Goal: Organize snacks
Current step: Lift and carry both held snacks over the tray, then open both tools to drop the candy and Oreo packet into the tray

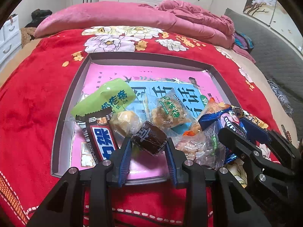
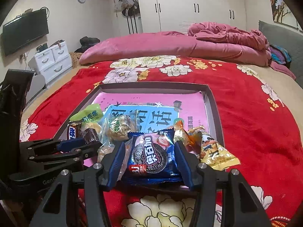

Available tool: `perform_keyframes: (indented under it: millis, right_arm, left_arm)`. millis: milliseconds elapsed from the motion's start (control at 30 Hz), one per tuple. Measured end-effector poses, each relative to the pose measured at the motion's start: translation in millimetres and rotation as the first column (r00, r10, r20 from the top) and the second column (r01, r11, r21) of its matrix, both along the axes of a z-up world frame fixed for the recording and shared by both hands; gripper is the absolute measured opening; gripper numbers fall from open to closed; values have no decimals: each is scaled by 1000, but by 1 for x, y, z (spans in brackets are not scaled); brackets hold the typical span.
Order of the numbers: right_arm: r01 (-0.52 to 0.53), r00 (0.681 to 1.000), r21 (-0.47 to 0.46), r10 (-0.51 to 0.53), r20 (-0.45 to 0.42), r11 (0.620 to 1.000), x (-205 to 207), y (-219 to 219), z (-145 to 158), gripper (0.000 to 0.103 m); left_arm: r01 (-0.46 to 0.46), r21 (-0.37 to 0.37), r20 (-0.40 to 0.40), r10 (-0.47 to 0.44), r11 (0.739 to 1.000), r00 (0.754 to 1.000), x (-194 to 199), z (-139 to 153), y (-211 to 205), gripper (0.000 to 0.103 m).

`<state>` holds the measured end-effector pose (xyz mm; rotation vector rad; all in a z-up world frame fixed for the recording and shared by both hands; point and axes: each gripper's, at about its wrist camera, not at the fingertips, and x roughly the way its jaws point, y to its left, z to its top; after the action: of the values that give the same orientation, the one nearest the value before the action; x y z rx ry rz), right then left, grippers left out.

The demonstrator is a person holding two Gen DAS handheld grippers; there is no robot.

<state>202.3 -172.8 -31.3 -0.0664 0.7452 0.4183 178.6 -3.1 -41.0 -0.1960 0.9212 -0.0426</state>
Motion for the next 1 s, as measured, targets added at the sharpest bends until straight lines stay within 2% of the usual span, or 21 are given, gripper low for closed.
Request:
perform_keyframes:
  millis: [433, 1000]
  right_arm:
    - [-6, 1000, 4, 6, -12, 1000, 2, 2, -4, 58]
    - [3, 1000, 3, -3, -15, 1000, 3, 2, -6, 58]
  left_arm:
    - [-16, -9, -19, 16, 1000, 1000, 1, -3, 2, 37]
    - [-31, -29, -20, 31, 999, 999, -1, -2, 9, 51]
